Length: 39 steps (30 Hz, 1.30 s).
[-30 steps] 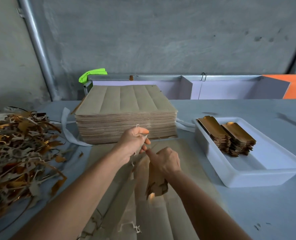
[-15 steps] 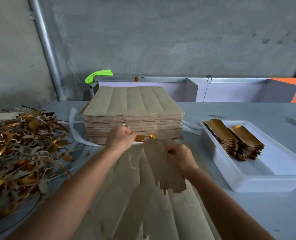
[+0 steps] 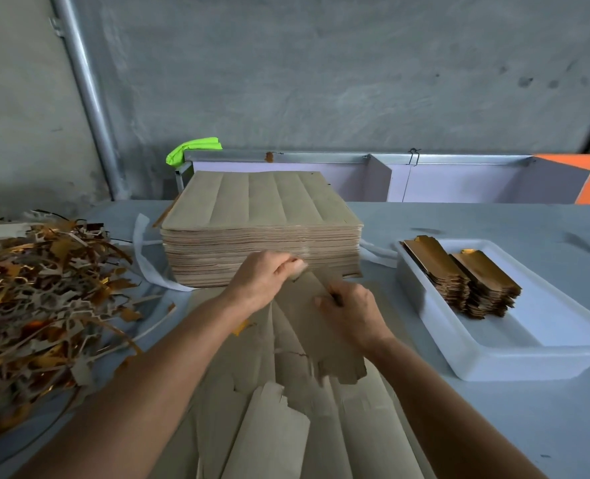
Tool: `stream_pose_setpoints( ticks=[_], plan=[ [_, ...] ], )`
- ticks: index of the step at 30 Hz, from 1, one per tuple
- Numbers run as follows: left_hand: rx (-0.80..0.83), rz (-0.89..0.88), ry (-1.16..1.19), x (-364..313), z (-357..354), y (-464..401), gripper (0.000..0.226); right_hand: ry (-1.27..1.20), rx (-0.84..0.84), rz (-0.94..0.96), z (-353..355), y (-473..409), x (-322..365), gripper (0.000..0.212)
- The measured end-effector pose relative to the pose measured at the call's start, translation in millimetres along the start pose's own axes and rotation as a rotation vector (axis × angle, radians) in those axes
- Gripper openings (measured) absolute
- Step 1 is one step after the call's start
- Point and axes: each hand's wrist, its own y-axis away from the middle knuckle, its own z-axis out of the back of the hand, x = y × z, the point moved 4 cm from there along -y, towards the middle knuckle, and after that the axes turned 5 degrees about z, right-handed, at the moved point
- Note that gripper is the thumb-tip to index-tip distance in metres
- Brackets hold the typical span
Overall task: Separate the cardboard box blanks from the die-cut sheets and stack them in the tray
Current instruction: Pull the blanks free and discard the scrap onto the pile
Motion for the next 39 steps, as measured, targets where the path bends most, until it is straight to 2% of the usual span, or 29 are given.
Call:
stream_pose_setpoints(
  ticks=[4, 7, 9, 11, 13, 17, 19, 21, 23, 26, 30, 32, 36, 39],
  plan=[
    [-0.094, 0.257, 0.408, 20.4, 7.8, 1.3, 0.027, -0.374, -0.107, -0.228, -1.5, 12.8, -18.2, 0.012],
    [-0.171, 0.268, 0.271, 30.8, 16.4, -0.6, 0.024, -0.550, -0.131, -0.290, -0.4, 16.5, -22.5, 0.007],
    [-0.169, 0.219, 0.133, 32.1, 16.5, 0.7, 0.023, -0.587, -0.139, -0.266, 2.2, 15.9, -19.8, 0.008],
    [-0.141, 0.215, 0.108, 36.8, 15.2, 5.5, 0.023, -0.623, -0.197, -0.269, 9.2, 15.6, -21.5, 0.010],
    [0.001, 0.246, 0.119, 46.4, 12.3, 14.0, 0.025, -0.616, -0.224, -0.256, 17.0, 17.8, -28.3, 0.004],
    [0.519, 0.244, -0.134, 56.9, -0.8, 37.5, 0.095, -0.496, -0.166, -0.209, 21.9, 29.6, -42.3, 0.023],
    [0.647, 0.151, -0.356, 57.3, -7.8, 46.8, 0.098, -0.448, -0.117, -0.161, 18.5, 36.7, -43.9, 0.044],
    [0.669, 0.052, -0.525, 57.1, -15.5, 52.9, 0.078, -0.403, -0.074, -0.136, 13.5, 40.3, -42.8, 0.055],
    [0.615, -0.013, -0.613, 57.2, -22.2, 57.6, 0.053, -0.333, -0.056, -0.136, 9.9, 41.4, -41.0, 0.049],
    [0.489, -0.063, -0.613, 59.4, -20.5, 59.7, 0.040, -0.181, -0.068, -0.174, 10.2, 42.8, -37.1, 0.030],
    [0.188, -0.007, -0.229, 60.8, 16.8, 51.7, 0.022, -0.105, -0.091, -0.186, 20.9, 44.1, -37.2, 0.023],
    [0.031, 0.028, -0.070, 56.1, 37.6, 48.9, 0.015, -0.033, -0.053, -0.148, 19.7, 43.9, -33.6, 0.024],
    [-0.147, 0.000, 0.016, 42.0, 56.4, 41.8, 0.019, -0.003, 0.030, -0.153, 3.0, 43.5, -21.0, 0.026],
    [-0.241, -0.009, 0.094, 39.9, 66.2, 41.4, 0.012, 0.039, -0.104, -0.224, 13.7, 42.0, -19.2, 0.024]
  ],
)
